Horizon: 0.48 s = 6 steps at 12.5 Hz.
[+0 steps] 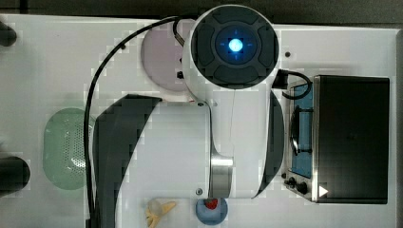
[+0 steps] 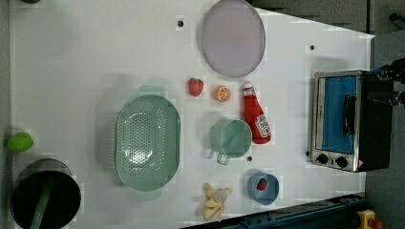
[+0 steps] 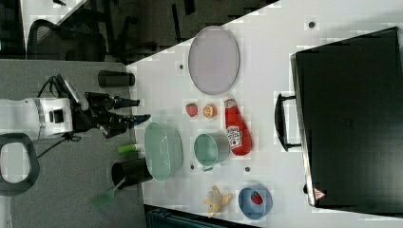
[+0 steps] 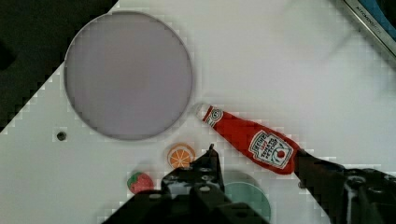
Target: Pick Ketchup from the table and place it in strainer.
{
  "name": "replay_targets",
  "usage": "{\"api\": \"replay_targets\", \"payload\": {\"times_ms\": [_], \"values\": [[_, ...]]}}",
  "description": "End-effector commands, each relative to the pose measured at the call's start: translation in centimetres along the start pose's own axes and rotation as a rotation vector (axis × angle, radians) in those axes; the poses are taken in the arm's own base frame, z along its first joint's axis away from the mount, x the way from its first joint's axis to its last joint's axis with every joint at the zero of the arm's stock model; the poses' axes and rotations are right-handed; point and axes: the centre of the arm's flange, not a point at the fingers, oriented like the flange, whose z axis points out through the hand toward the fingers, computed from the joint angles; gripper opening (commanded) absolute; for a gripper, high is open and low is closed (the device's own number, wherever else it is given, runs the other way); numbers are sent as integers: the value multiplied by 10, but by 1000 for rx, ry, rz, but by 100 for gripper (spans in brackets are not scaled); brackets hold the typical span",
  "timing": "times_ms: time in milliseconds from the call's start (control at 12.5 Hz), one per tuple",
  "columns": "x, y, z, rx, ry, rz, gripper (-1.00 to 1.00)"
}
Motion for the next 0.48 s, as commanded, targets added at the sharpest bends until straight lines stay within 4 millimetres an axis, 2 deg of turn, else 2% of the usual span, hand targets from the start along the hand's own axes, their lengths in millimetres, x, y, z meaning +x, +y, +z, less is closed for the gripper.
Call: {"api": "replay_targets", "payload": {"times_ms": [80,240,480], "values": [[-33,55,-50,-28,-10,34,59],[-32,53,-37,-41,-23,29,100],[-30,47,5,-65,-49,7,100]]}}
